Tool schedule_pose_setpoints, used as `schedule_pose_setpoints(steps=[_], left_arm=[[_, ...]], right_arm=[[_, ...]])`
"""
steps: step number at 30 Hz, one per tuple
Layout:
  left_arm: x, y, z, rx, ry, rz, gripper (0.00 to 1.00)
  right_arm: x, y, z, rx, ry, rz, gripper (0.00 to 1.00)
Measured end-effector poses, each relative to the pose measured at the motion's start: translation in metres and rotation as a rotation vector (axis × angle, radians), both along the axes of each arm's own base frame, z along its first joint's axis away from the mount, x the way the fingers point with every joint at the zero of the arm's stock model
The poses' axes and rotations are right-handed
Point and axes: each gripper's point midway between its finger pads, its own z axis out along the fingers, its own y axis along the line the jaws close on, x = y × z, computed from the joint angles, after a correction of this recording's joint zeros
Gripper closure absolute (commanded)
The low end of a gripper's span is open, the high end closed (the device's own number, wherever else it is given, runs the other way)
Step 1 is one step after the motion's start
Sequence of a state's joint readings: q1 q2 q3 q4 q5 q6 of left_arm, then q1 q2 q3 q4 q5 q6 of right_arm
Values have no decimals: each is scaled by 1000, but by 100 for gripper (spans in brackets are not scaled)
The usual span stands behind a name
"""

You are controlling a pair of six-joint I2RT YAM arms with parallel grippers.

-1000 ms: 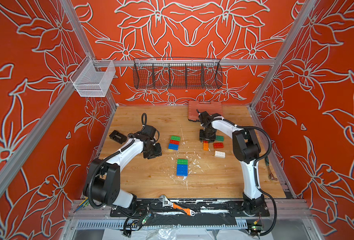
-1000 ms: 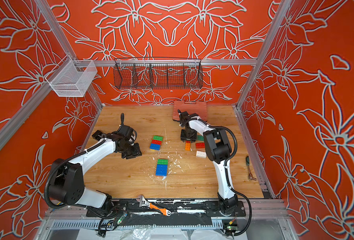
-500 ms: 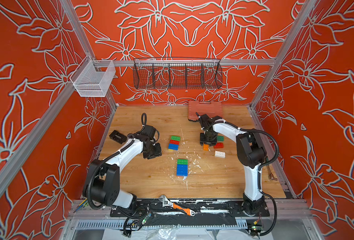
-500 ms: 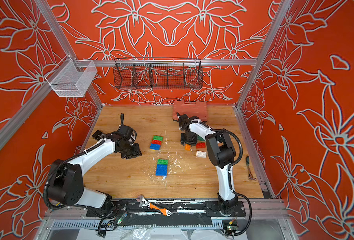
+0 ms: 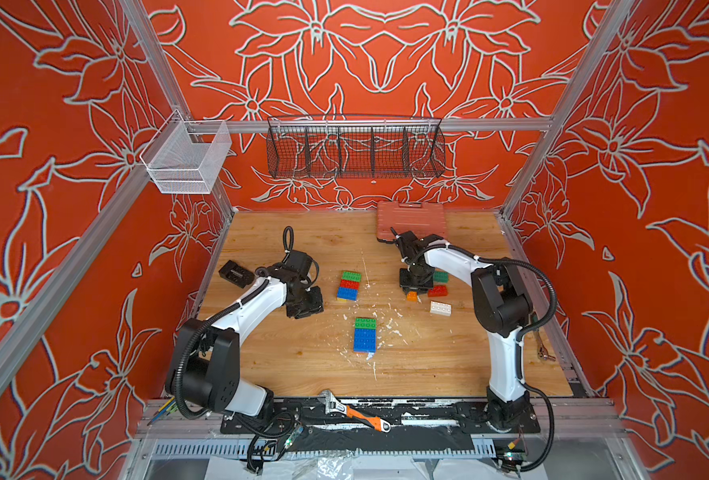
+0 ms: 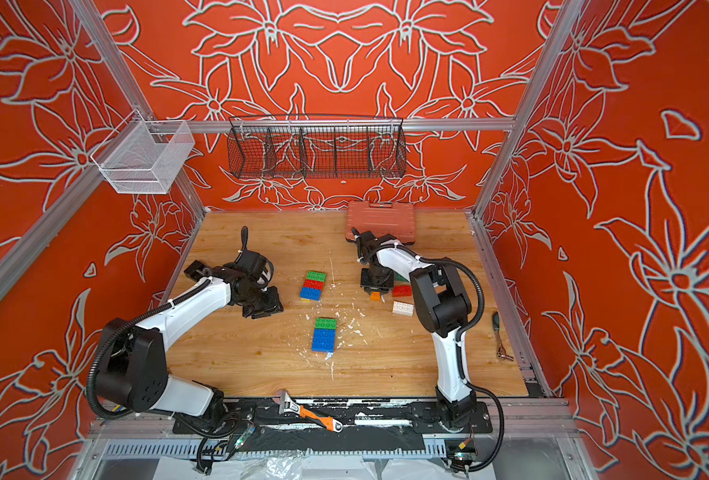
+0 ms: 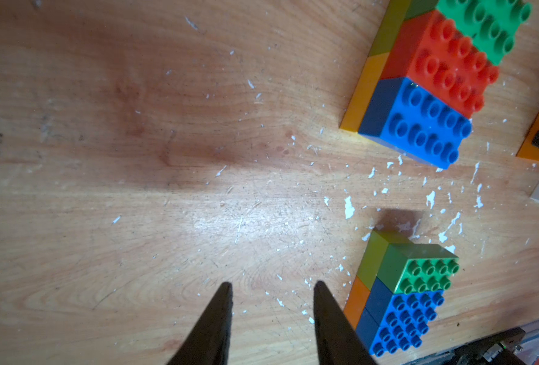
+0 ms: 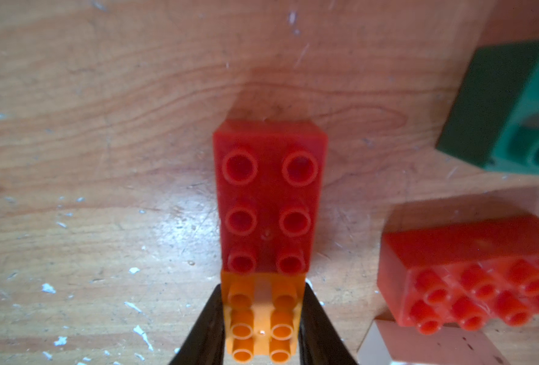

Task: Assemble a rectangle with lego
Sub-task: Adjust the lego brick at the center of the board, then pick up the lego brick from the center of the board.

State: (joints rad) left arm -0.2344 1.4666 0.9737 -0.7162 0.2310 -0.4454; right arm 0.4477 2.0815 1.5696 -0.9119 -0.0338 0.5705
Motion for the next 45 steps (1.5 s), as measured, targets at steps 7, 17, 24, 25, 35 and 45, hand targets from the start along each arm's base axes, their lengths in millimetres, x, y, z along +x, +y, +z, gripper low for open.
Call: schedule_pose_setpoints(steps=[7,17,24,25,35,45], left_arm=[[0,0,0,1,0,0,59],[0,0,0,1,1,0,59],[-5,1,-1,6,21,0,59],[-5,1,-1,6,25,0,59],[15,-10,21,-39,-9,-21,60],[34,-18,40,-46,-12,-87,60]], right_arm=[[0,0,0,0,0,-4,58],[0,1,2,2,-4,-3,43],[15,3,40,-2,-93,162,41],[21,3,47,-8,-119,204,40],[63,-21,65,-64,-275,660,39],[82,-73,57,80,-343,809,38]])
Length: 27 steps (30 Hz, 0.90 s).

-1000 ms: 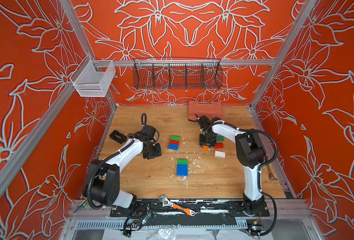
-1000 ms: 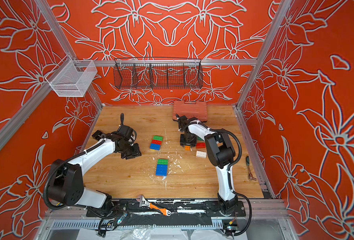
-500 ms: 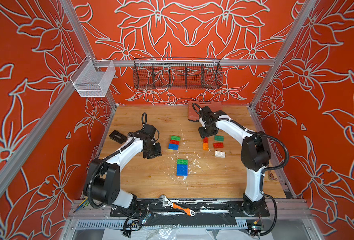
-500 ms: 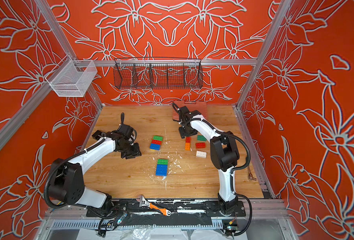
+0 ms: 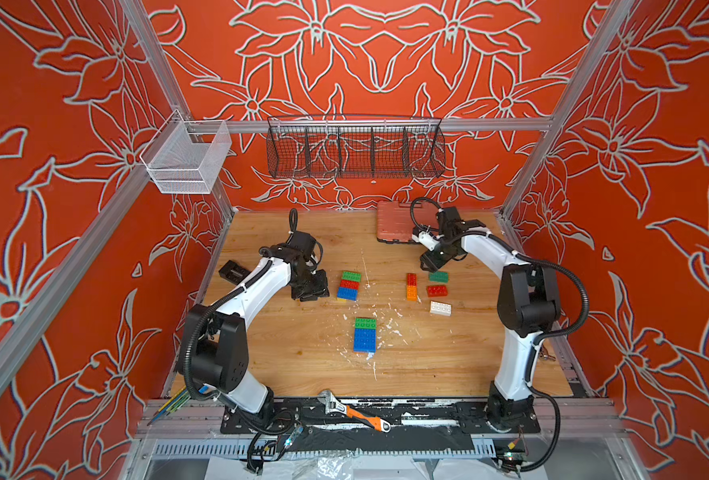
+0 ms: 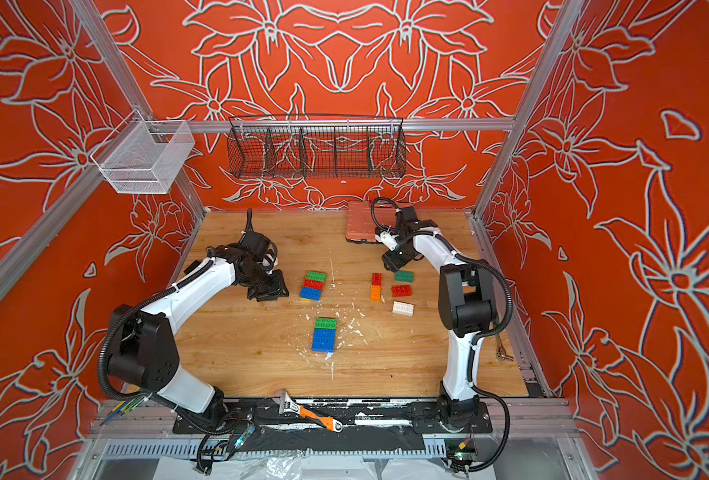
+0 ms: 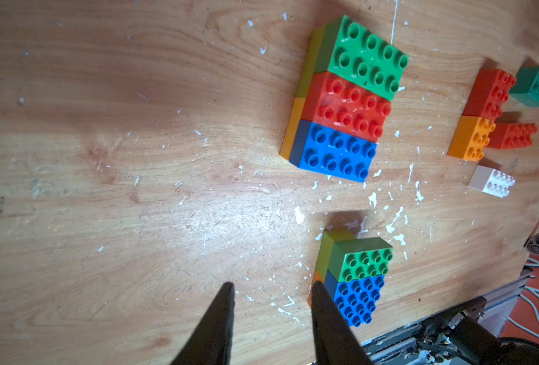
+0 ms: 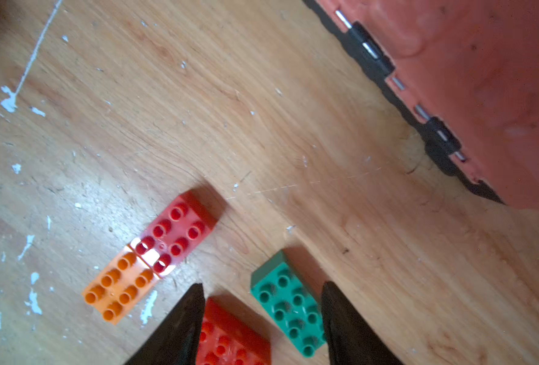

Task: Assemble a rectangle with lego
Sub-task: Pick up the lego brick from the center of the board.

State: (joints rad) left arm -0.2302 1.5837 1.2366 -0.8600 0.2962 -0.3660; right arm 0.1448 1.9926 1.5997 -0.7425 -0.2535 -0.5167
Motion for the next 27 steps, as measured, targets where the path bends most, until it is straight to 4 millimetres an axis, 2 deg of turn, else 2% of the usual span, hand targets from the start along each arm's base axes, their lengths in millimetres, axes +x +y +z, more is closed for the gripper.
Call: schedule_pose_setpoints(steps=[2,4,9,12,16,27], left_arm=[[3,-1,3,-3,1,-11,61],[5,-4,2,-9,11,-23,61],[6,-5,-6,-5,48,-39,61],[5,-5,-7,-2,57,-40,61],[4,-6,-7,-7,63,-42,61],[2,-7,-12,-14,91,-47,61]], right_arm=[[1,-15,-3,16,1,8,39],[0,-20,-4,23,3,22,39],[-6,-7,-5,58,7,102,39],[-15,0,-15,79,26,133,38],[-28,-2,-30,73,66,147,38],[-23,-11,-37,38,54,159,41]])
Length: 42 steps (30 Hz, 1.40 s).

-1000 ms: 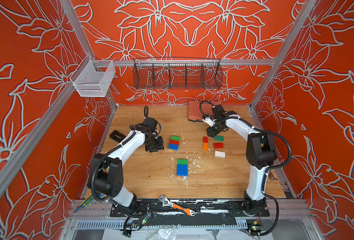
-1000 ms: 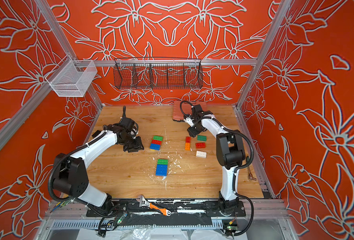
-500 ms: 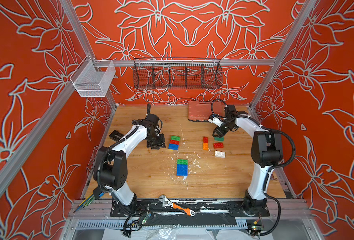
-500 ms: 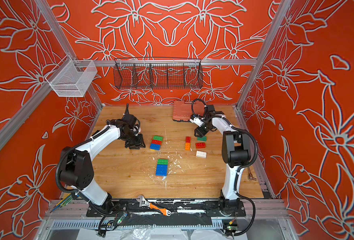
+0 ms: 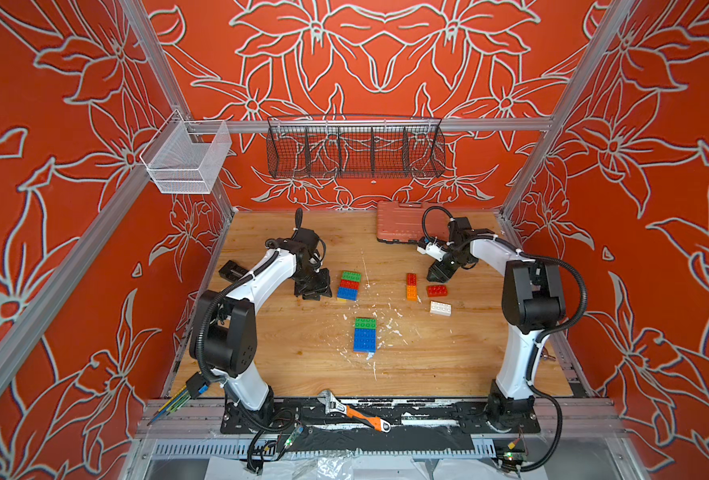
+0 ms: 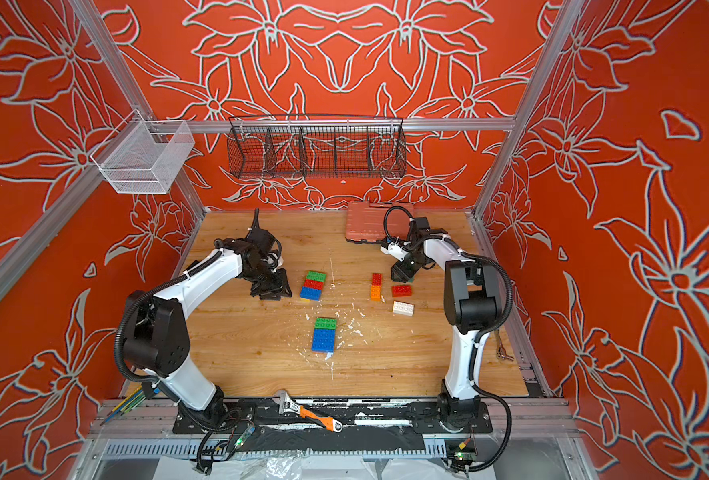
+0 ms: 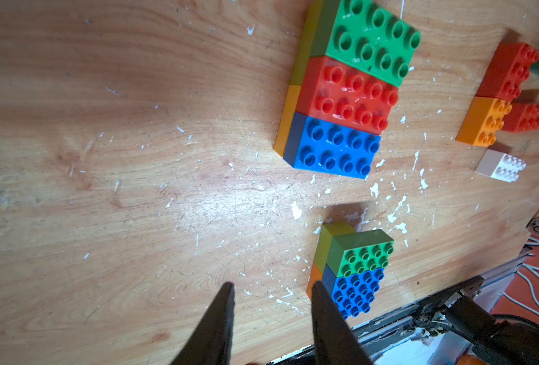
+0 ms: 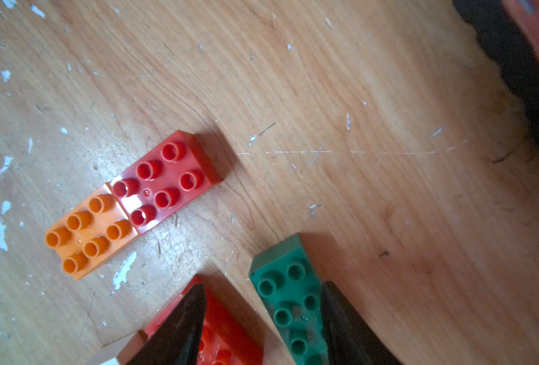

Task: Assemble a rectangle with lego
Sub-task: Pick up the lego brick from the center of the board.

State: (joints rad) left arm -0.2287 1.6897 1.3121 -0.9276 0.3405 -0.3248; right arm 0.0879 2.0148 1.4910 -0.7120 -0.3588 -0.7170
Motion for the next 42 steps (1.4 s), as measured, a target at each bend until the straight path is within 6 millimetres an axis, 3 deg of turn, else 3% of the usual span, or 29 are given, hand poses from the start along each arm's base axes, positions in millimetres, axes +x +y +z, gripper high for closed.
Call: schedule_pose_setpoints(steps=[10,18,23,32,42], left_arm=[[0,-2,-3,-11,16,-2,60],[2,-4,-2,-17,14,-3,61],[1,-4,-2,-17,16,-3,61],[-2,-3,-5,-15,28,5,61],[-11,0,0,-19,20,26,61]], right_arm=[[4,-11,-10,-47,-2,-10,53],[5,-15,-13,-68,-1,-14,70],[6,-17,-14,-78,-6,-16,88],[9,-3,-7,-116,-43,25,88],[7,42,41,-68,-118,145,88]])
